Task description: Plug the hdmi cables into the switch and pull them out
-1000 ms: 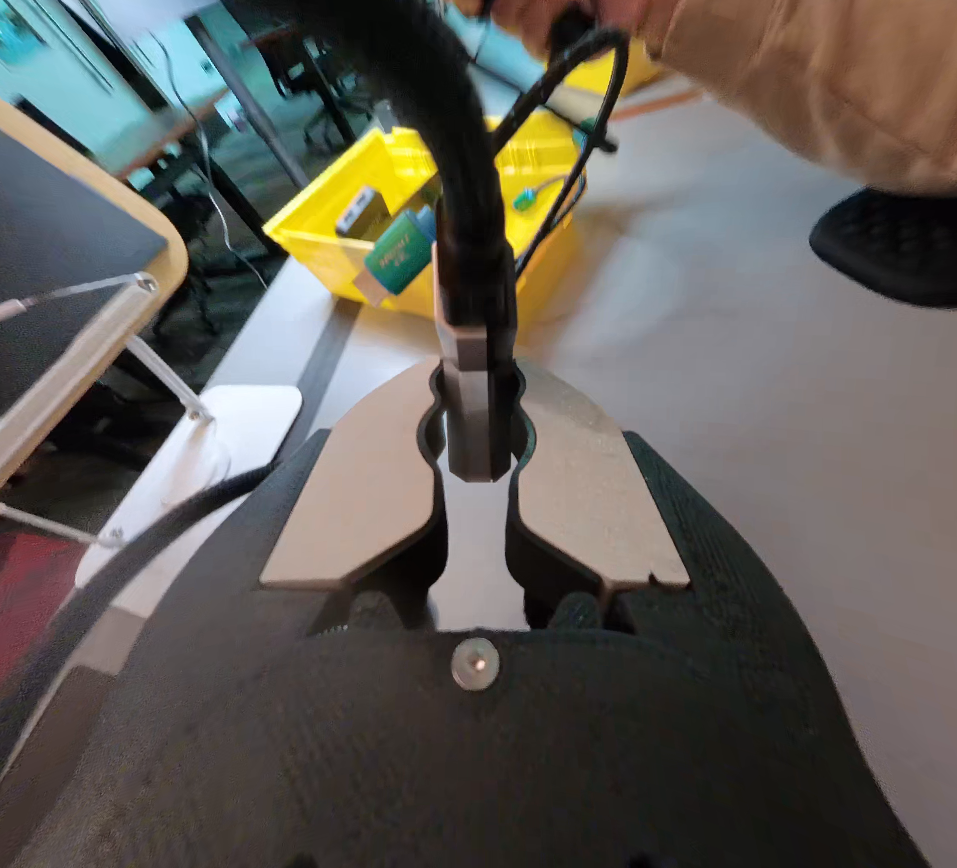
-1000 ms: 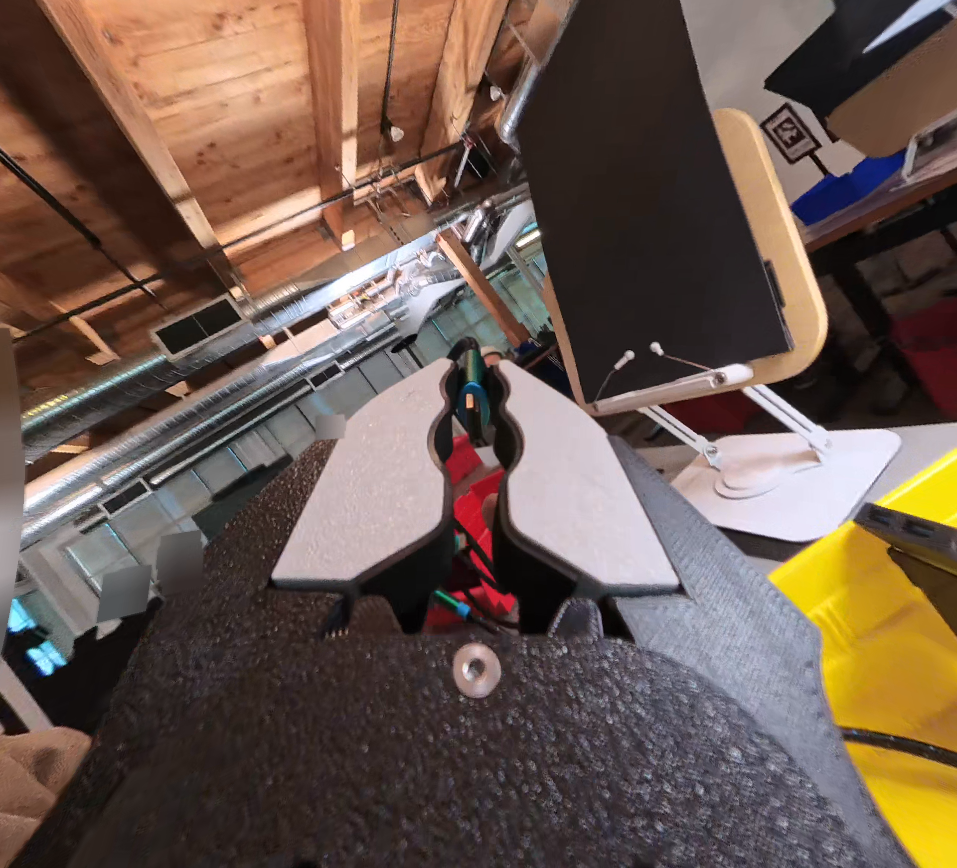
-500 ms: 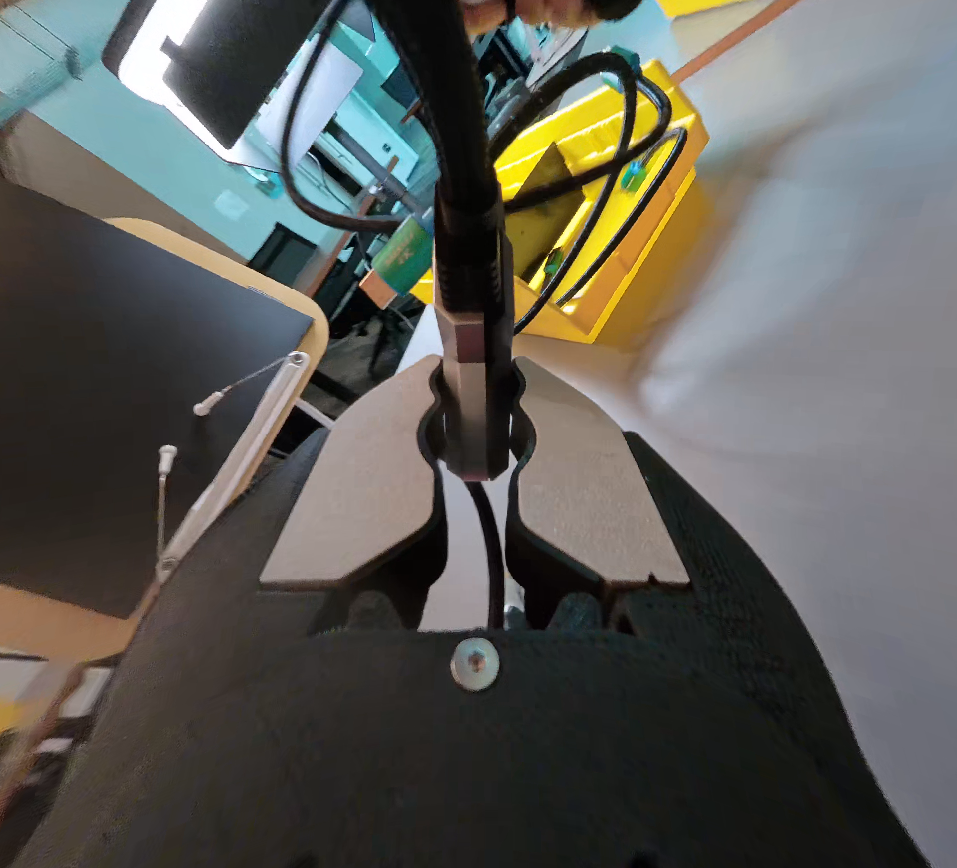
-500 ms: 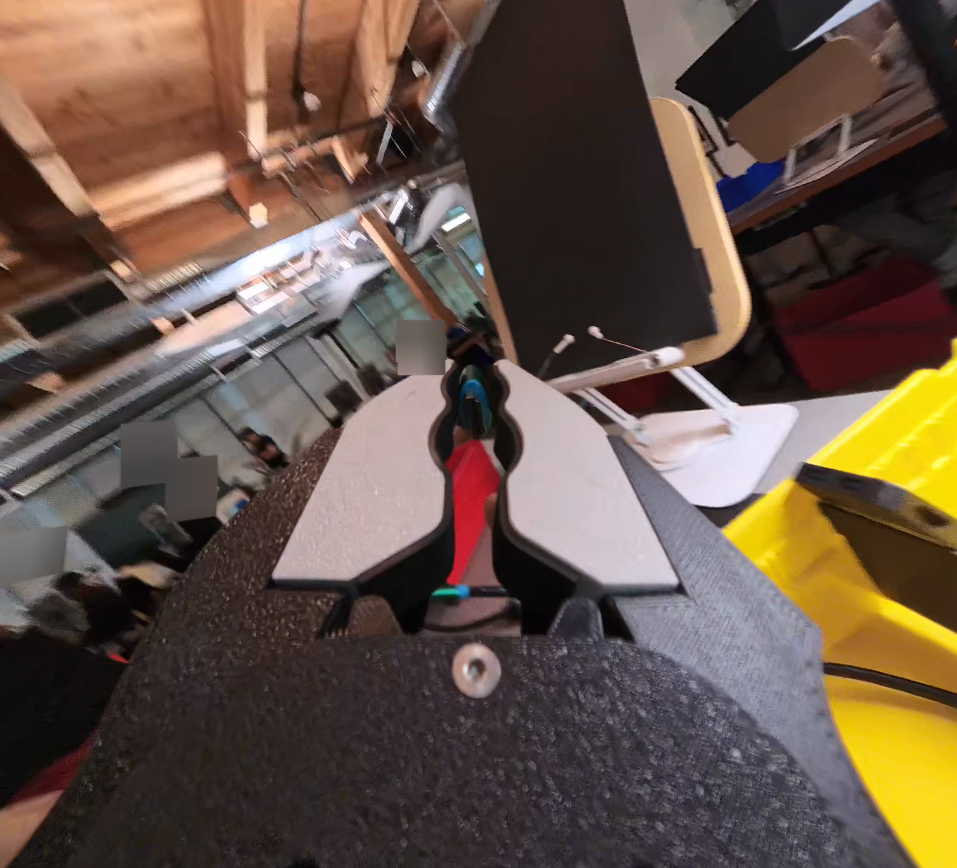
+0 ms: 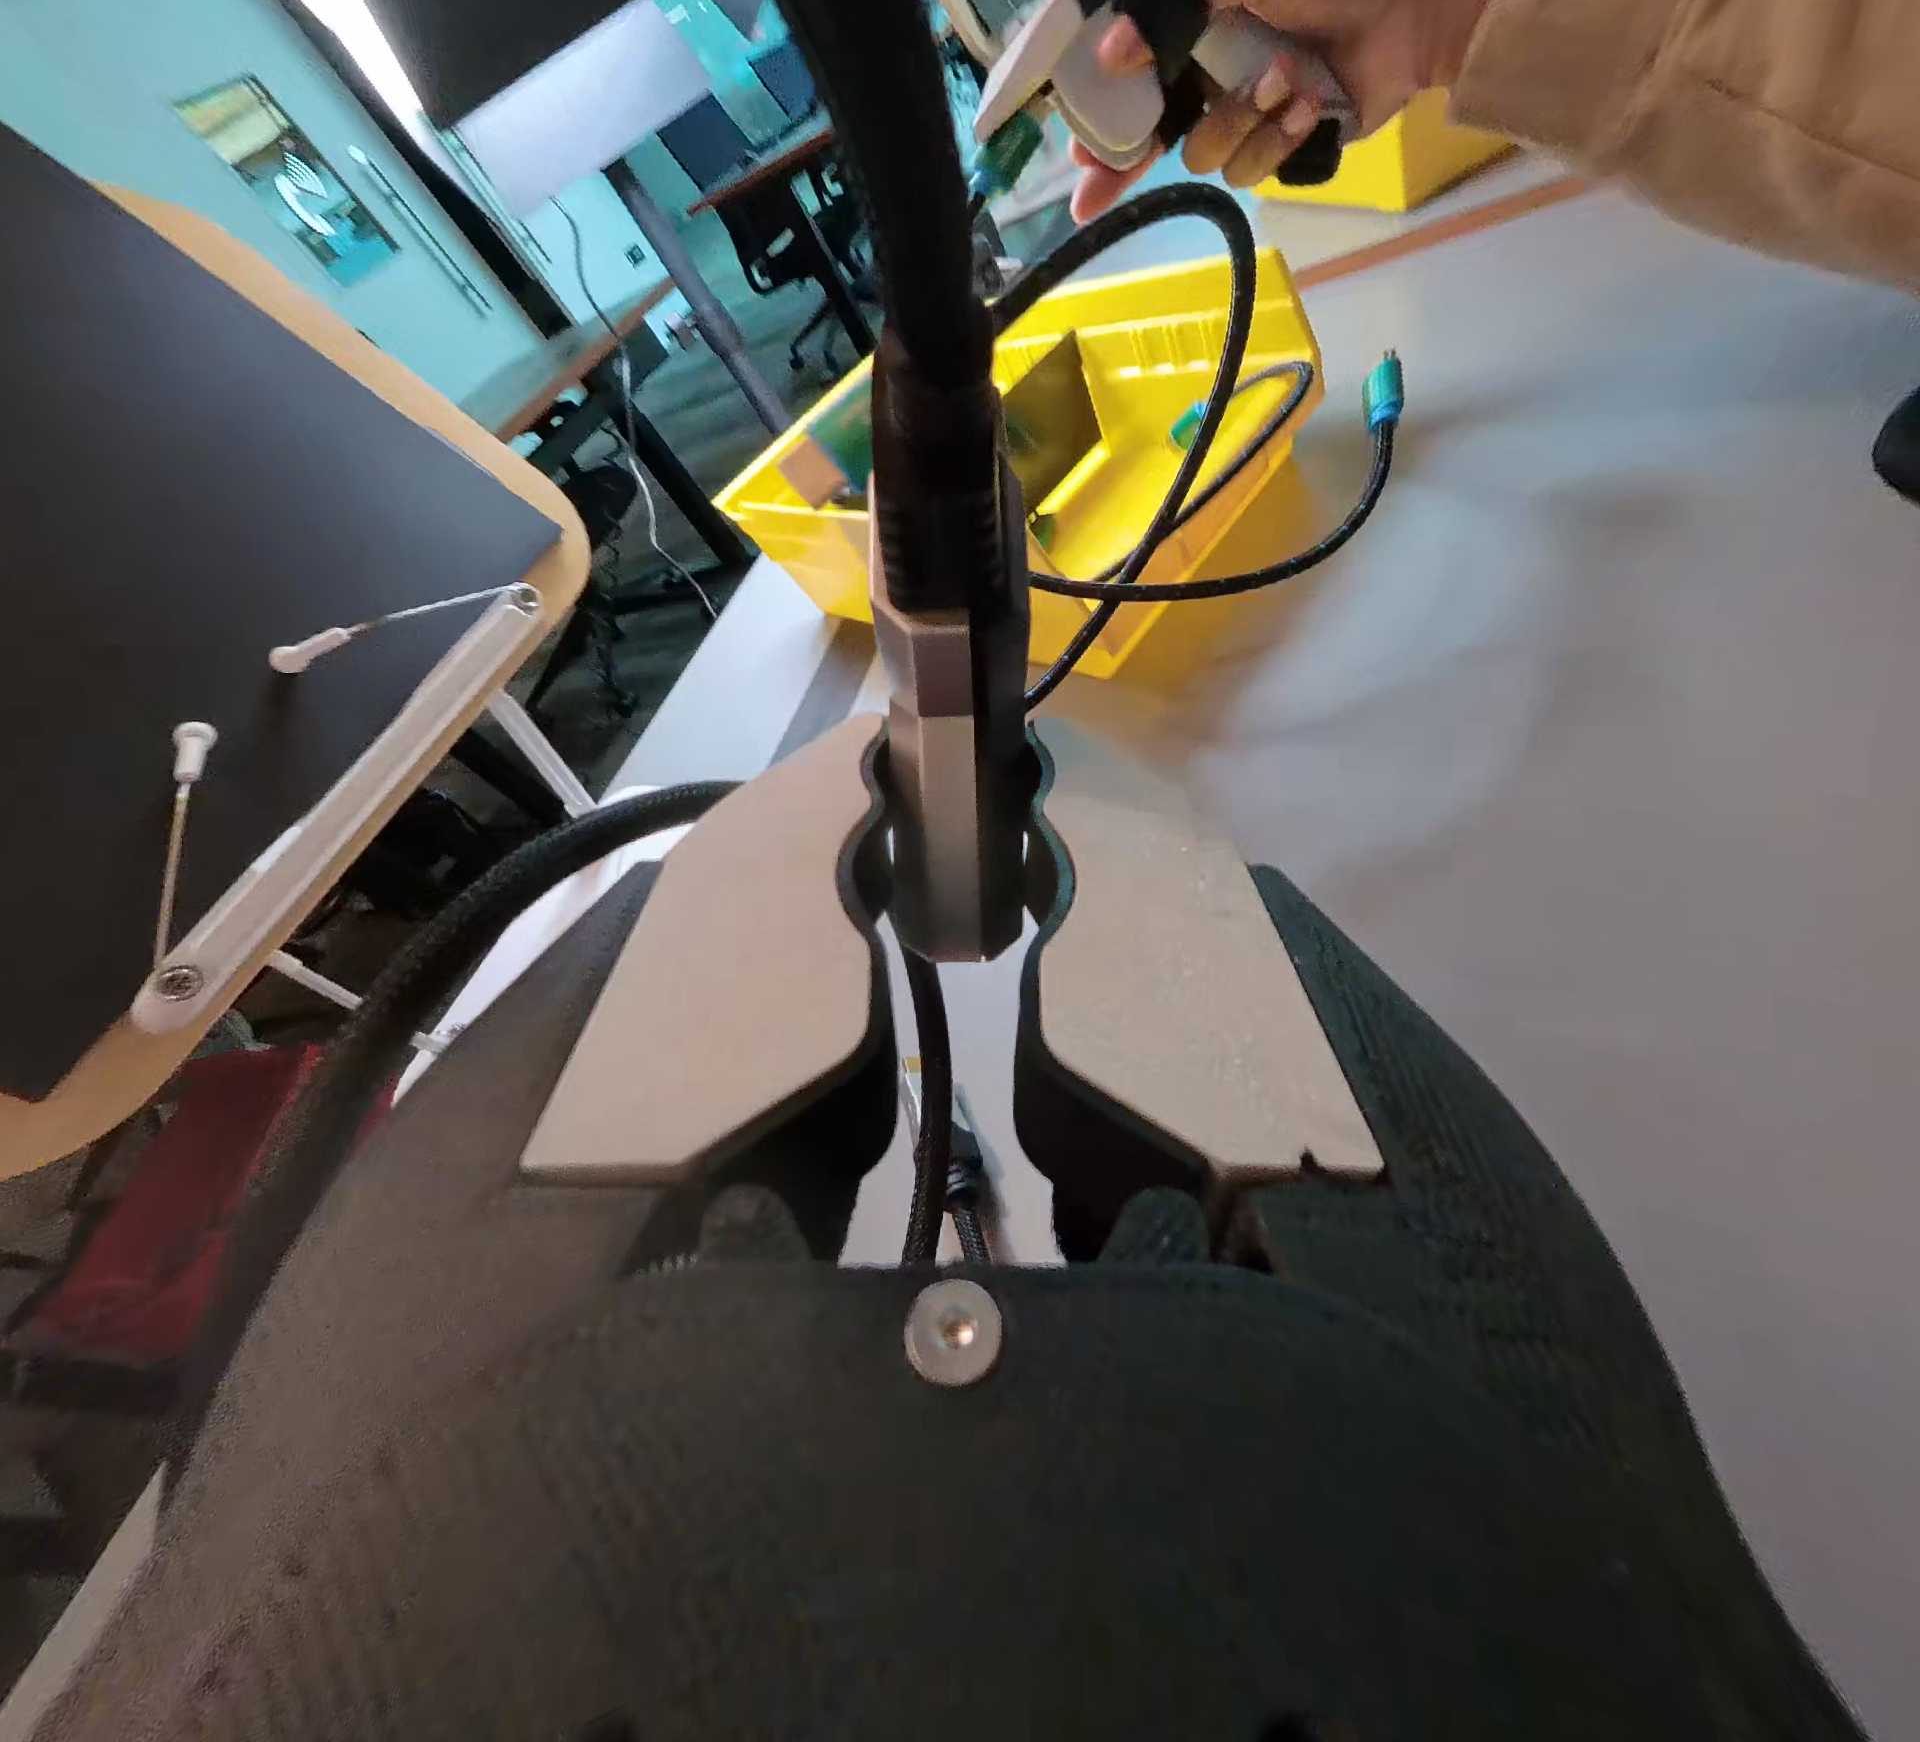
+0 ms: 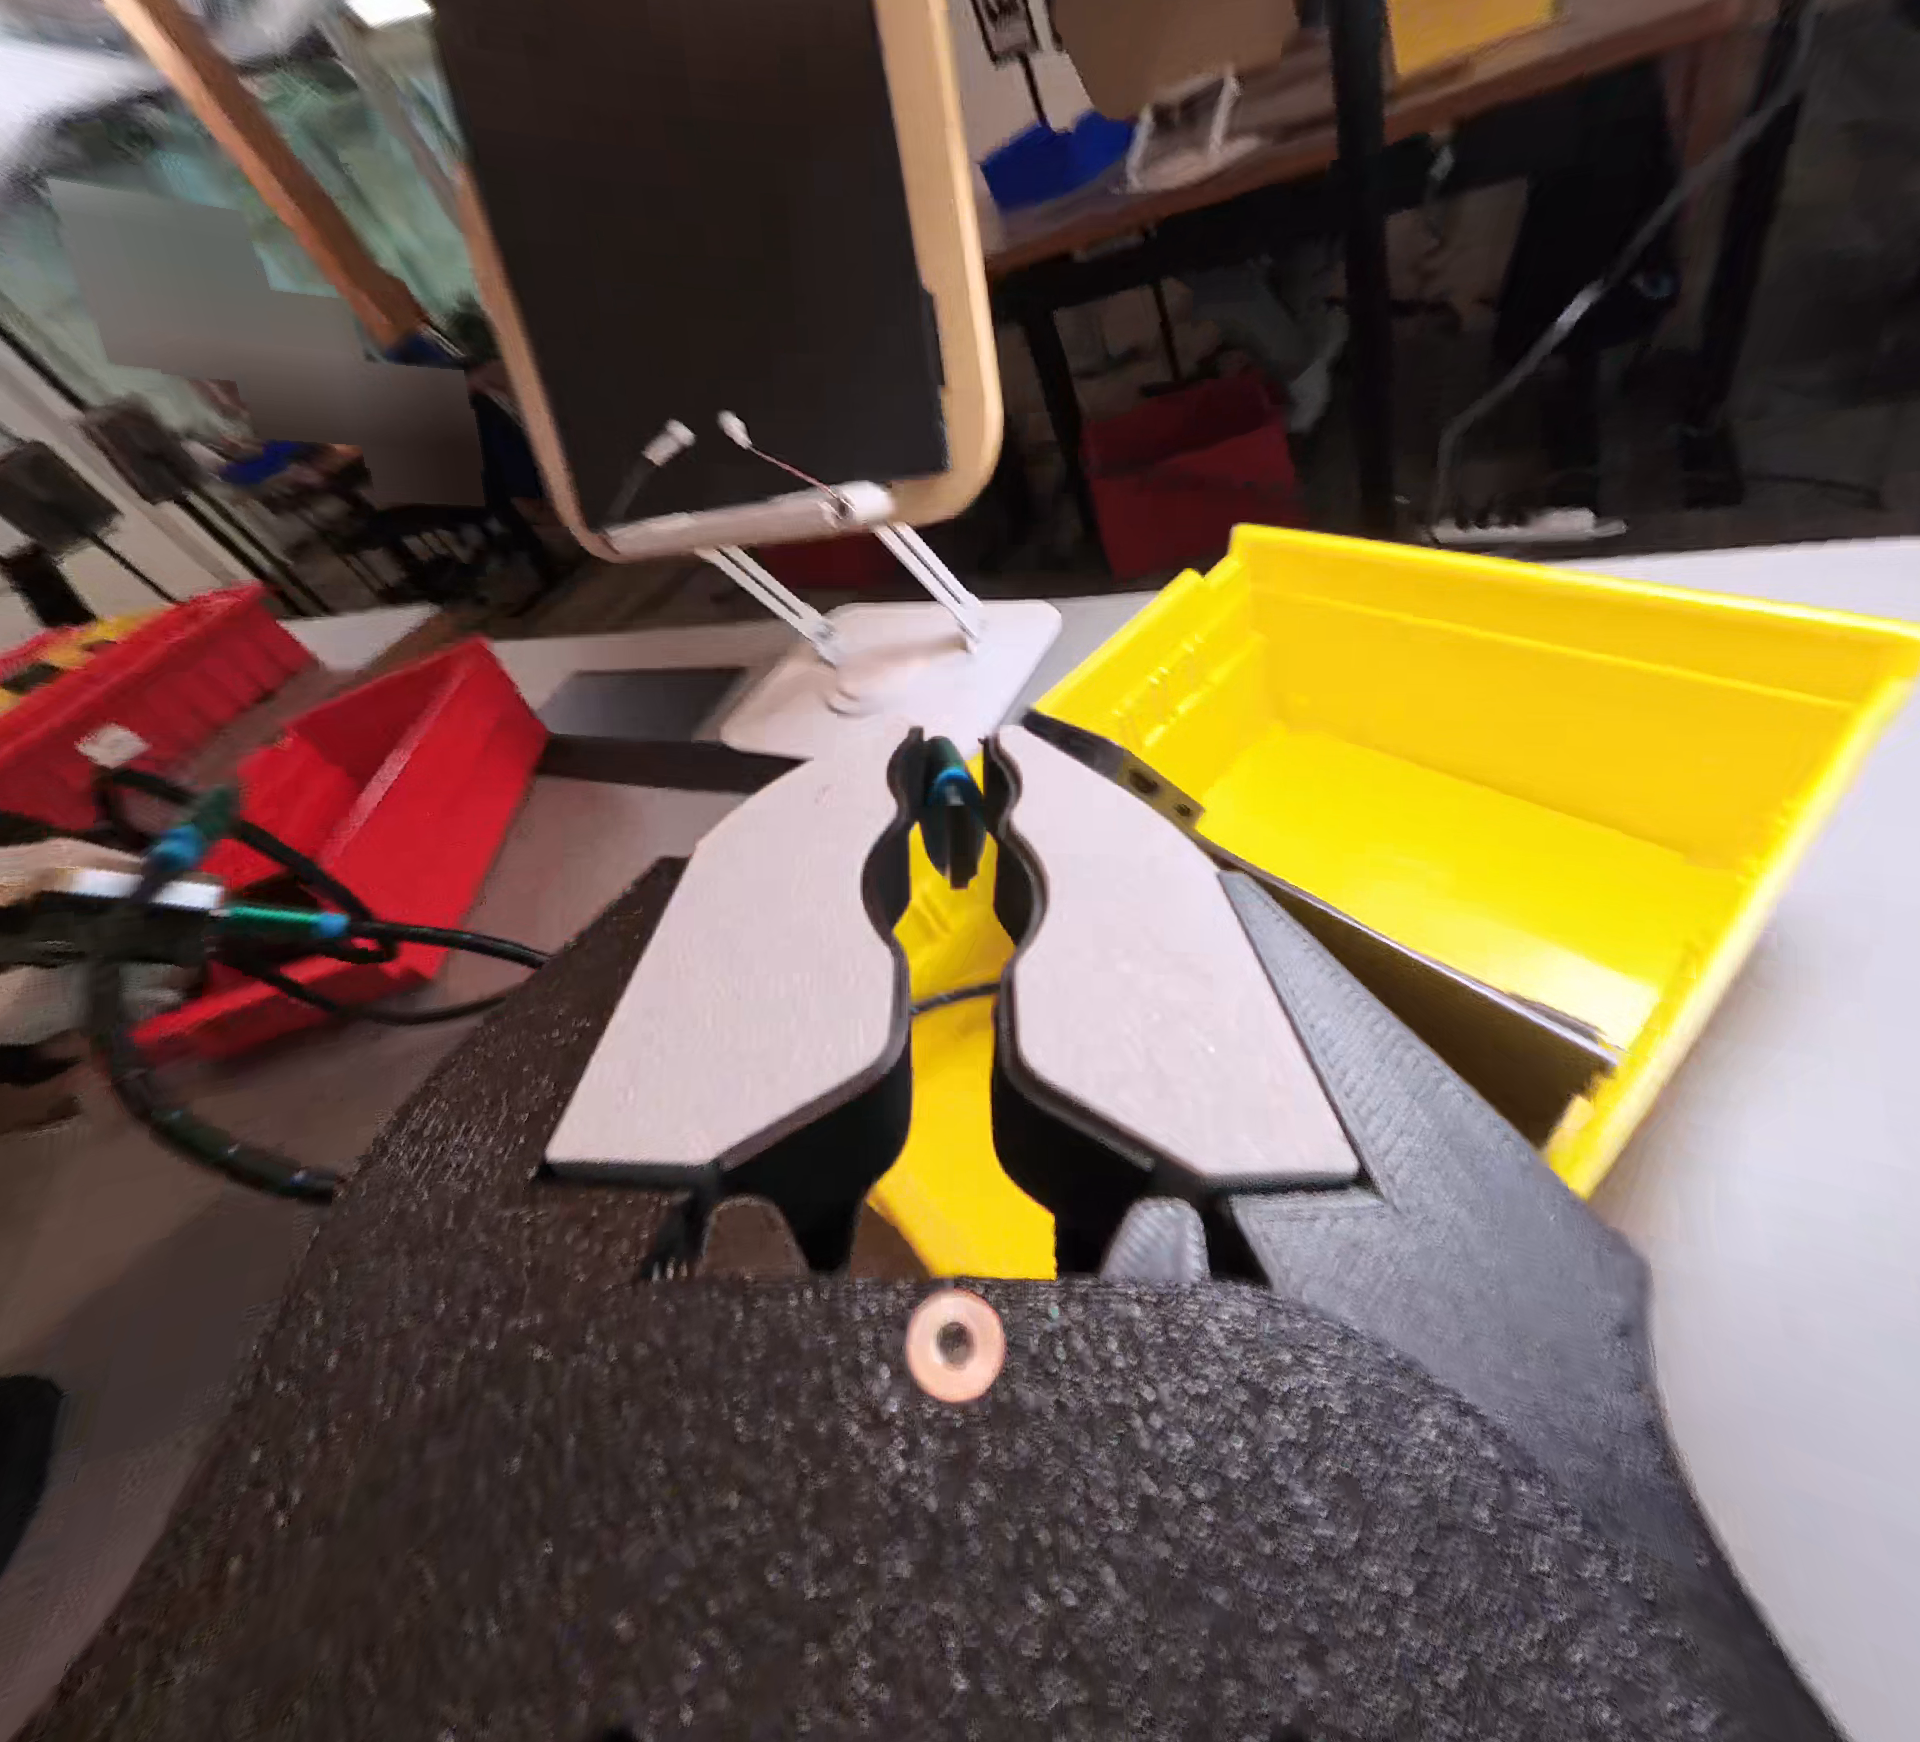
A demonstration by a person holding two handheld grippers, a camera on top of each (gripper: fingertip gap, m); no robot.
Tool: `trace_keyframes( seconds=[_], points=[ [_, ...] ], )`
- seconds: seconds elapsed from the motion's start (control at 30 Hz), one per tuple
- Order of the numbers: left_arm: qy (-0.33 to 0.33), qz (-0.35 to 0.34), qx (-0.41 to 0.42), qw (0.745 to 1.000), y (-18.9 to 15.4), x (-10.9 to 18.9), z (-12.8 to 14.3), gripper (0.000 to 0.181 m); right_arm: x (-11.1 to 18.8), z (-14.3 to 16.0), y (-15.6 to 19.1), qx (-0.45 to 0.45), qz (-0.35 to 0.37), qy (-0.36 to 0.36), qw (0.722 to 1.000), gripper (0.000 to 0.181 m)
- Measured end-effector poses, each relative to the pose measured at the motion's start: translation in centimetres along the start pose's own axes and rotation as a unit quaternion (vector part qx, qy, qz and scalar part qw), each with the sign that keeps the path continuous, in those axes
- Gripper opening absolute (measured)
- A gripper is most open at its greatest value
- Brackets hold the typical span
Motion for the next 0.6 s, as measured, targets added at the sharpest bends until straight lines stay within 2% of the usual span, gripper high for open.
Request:
trace_keyframes(
  seconds=[0.1, 0.2, 0.27, 0.37, 0.43, 0.5, 0.6],
  points=[
    [0.023, 0.025, -0.015, 0.999, -0.8, -1.1, 0.1, 0.021, -0.9, 1.0, -1.3, 0.062, 0.102, 0.048, 0.992, 0.007],
    [0.036, 0.044, -0.017, 0.998, -1.3, -1.7, 0.2, 0.021, -0.7, 0.8, -0.9, 0.142, 0.179, 0.078, 0.970, 0.028],
    [0.038, 0.047, -0.014, 0.998, -1.3, -1.7, 0.3, 0.021, -0.3, 0.6, 0.0, 0.220, 0.221, 0.091, 0.946, 0.033],
    [0.038, 0.046, -0.012, 0.998, -1.1, -1.5, 0.3, 0.021, -1.0, 1.5, 3.4, 0.309, 0.129, 0.138, 0.932, 0.028],
    [0.037, 0.051, -0.009, 0.998, -1.1, -1.3, 0.3, 0.021, -2.5, 2.9, 5.9, 0.362, 0.059, 0.181, 0.913, 0.028],
    [0.038, 0.059, -0.007, 0.998, -1.1, -1.2, 0.4, 0.021, -4.7, 4.6, 8.1, 0.443, 0.004, 0.236, 0.865, 0.032],
    [0.043, 0.070, -0.007, 0.997, -1.2, -1.3, 0.5, 0.021, -8.9, 6.6, 9.3, 0.585, -0.020, 0.356, 0.728, 0.046]
  ],
)
Point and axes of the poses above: each gripper's, where its closed fingertips meet, x back along the fingers, z out of its underside, y = z × x across the jaws, the point moved 10 cm from there along x, back along the fingers, and after that the axes turned 10 degrees about -x, right-handed, at the moved point
